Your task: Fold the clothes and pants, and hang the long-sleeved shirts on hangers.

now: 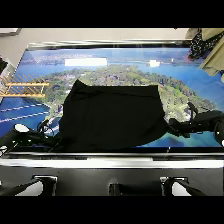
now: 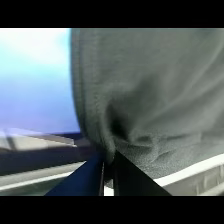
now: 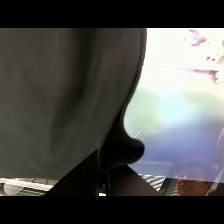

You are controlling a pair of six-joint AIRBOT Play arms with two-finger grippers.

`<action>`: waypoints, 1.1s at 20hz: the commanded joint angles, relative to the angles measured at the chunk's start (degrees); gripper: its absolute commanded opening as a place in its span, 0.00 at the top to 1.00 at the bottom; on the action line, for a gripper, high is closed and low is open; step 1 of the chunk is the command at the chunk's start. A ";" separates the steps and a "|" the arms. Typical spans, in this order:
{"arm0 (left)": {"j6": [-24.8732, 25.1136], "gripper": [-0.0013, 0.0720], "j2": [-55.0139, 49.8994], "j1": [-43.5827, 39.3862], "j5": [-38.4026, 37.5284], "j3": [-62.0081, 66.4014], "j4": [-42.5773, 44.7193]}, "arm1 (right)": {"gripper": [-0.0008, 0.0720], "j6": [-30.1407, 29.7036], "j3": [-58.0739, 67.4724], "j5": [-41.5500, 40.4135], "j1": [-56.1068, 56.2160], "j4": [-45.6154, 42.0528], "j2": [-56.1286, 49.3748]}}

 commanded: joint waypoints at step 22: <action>-20.24 0.96 27.43 -0.59 -6.71 79.06 15.02 | 0.95 14.03 55.17 0.79 11.23 -7.80 36.28</action>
